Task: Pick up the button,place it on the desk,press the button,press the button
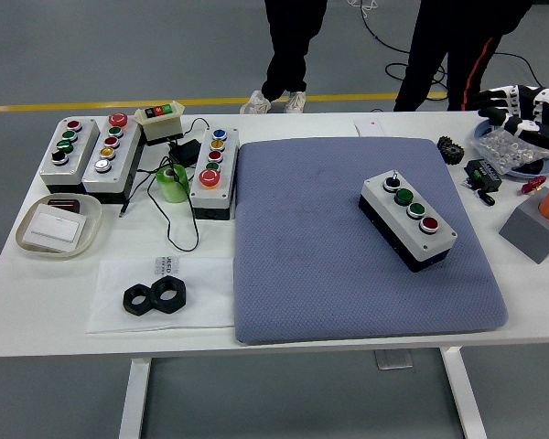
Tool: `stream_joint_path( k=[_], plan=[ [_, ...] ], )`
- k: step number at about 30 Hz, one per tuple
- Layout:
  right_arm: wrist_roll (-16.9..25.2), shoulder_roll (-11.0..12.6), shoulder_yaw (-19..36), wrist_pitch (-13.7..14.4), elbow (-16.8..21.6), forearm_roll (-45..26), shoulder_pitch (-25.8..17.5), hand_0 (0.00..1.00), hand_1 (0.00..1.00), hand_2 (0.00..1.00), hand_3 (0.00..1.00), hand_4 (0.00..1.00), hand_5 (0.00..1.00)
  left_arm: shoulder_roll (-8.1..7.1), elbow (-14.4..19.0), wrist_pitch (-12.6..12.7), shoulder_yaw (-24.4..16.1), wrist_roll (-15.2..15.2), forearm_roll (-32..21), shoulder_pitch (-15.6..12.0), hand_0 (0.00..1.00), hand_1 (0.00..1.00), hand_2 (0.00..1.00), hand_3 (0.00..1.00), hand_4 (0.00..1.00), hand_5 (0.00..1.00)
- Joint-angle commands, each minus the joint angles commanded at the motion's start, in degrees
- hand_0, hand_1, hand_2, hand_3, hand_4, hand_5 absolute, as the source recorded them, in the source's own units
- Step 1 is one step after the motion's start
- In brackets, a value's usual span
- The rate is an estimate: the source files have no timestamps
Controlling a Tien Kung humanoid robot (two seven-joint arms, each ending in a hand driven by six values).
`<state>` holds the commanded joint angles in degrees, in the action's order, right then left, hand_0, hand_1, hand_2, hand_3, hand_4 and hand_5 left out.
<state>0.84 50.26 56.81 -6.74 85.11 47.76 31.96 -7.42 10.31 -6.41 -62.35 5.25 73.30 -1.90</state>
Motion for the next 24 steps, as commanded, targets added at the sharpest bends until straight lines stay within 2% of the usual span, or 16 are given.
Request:
stream_joint_path(
  k=[24],
  plan=[
    [-1.14, -0.07, 1.54, 0.98, -0.95, 2.65, -0.12, 0.913, 0.869, 0.854, 0.807, 0.710, 0.843, -0.20, 0.00, -0.02, 0.52, -0.16, -0.41, 0.13, 0.742, 0.912, 0.985, 0.947, 0.611, 0.998]
  ],
)
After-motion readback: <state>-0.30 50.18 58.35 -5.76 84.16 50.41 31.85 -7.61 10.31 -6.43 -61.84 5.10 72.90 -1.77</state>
